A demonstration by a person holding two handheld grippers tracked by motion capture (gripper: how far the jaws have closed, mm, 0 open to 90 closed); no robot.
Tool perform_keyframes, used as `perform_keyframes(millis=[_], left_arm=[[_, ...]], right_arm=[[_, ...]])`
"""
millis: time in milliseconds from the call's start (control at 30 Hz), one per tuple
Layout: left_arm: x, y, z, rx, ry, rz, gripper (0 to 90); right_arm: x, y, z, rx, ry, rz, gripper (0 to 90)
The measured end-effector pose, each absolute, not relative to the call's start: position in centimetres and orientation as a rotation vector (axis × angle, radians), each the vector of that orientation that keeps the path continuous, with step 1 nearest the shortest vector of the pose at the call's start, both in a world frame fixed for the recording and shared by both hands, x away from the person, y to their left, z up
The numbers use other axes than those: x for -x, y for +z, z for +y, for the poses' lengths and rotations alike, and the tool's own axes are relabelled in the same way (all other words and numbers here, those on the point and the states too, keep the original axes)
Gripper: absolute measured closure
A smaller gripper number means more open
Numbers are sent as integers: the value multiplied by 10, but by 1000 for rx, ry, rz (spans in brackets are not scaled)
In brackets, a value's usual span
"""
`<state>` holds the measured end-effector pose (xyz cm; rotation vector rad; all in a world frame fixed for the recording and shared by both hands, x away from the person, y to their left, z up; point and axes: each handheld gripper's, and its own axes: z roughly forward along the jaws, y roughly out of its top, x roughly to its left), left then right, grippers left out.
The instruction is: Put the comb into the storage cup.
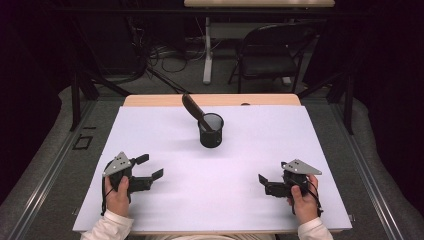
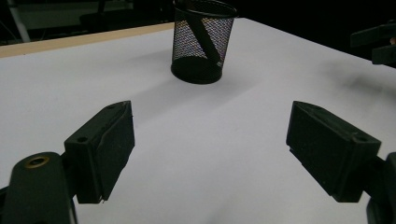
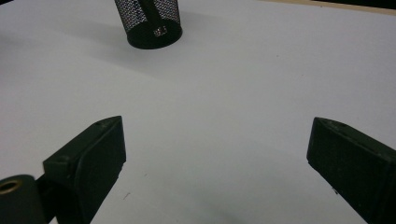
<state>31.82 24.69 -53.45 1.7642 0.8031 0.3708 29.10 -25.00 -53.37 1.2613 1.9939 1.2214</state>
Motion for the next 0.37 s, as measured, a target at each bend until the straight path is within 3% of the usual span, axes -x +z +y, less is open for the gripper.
perform_keyframes(millis=[367], left_arm=[[-320,-535,248,-1759,361,811,159]], right_arm=[[-292,-534,-252,-1276,1223,1987,45]])
